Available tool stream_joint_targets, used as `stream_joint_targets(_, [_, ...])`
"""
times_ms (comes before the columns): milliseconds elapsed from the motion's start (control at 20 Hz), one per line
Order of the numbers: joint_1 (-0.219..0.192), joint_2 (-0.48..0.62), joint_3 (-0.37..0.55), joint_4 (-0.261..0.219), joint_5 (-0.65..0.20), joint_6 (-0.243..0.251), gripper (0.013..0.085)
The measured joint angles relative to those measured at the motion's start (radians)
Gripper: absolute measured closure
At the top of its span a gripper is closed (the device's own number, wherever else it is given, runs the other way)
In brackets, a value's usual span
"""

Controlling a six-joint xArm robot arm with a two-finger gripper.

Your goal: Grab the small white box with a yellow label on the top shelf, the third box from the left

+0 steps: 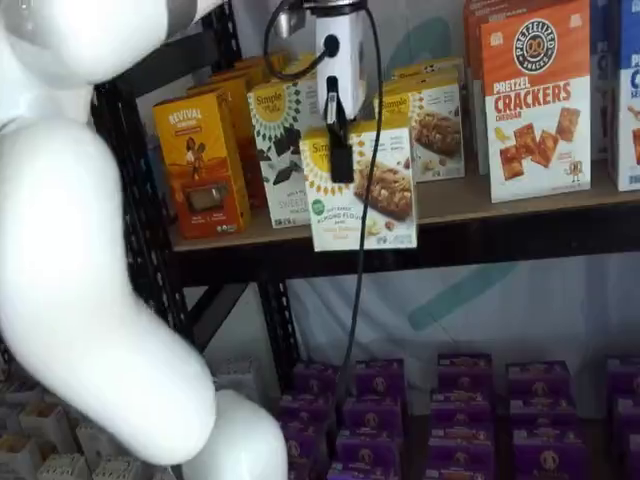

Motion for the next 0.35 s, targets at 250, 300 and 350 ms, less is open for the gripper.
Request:
stream_joint_targets(250, [0.030,-0.057,0.063,-0.004,0.007,0.028,0.0610])
stream_joint_targets(300, [0.034,-0.065,0.071,-0.004,0.006,0.033,0.0610])
stream_joint_targets(350, [0.038,-0.070,0.078,-0.004,0.005,0.037,0.0610])
